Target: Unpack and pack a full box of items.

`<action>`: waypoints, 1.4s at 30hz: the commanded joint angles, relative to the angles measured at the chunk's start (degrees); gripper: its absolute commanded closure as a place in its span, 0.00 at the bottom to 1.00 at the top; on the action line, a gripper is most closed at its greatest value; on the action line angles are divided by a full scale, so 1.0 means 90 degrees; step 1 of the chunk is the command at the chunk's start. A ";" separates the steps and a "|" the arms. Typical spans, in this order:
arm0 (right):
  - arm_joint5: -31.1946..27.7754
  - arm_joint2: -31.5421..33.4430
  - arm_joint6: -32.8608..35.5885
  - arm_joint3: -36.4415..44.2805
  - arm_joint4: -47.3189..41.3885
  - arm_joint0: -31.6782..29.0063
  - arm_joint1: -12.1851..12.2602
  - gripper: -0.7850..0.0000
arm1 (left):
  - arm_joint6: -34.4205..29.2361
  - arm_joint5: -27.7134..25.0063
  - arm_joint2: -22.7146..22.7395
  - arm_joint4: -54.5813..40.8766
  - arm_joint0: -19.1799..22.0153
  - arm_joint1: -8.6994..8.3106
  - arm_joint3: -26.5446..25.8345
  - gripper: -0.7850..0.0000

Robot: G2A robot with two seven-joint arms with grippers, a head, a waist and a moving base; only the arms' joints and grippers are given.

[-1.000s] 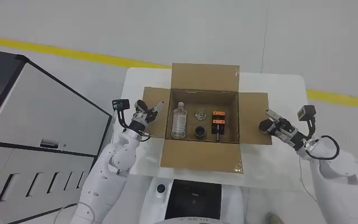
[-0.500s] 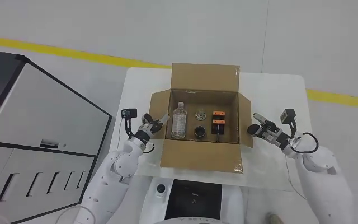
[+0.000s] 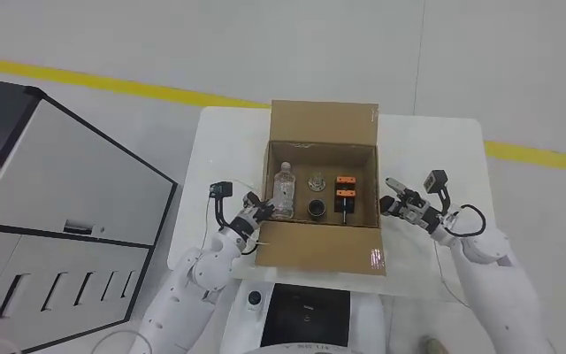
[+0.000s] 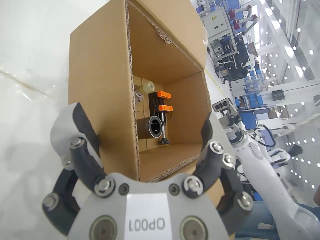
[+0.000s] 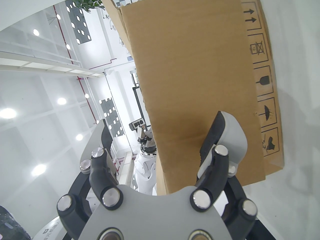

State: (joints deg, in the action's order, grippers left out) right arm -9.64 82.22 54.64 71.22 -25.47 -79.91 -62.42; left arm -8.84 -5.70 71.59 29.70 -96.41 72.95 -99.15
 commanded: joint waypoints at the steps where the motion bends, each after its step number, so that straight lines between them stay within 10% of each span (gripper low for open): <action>1: -0.0024 -0.0039 0.0027 -0.0082 -0.0014 0.0059 -0.0006 0.09 | -0.0037 -0.0019 0.0004 -0.0039 0.0021 -0.0002 -0.0001 0.00; 22: 0.0360 0.1439 0.0157 0.1584 0.0180 -0.0944 0.0320 0.02 | 0.0849 0.0022 0.0602 -0.0095 -0.0105 -0.0032 -0.0455 0.00; 36: 0.0003 0.1882 0.0051 0.2892 -0.0205 -0.1406 0.0357 0.00 | -0.0090 -0.0648 0.0214 -0.2959 0.0145 0.0064 -0.1088 0.00; 42: 0.0516 0.1187 0.0207 0.3124 0.0328 -0.0467 0.0365 0.02 | 0.0279 -0.0833 0.0409 -0.2926 0.0201 0.0067 -0.1043 0.00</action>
State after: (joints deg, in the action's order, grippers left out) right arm -6.04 95.05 56.48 99.32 -23.96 -86.49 -59.07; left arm -6.86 -13.23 74.64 3.50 -94.53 73.58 -108.49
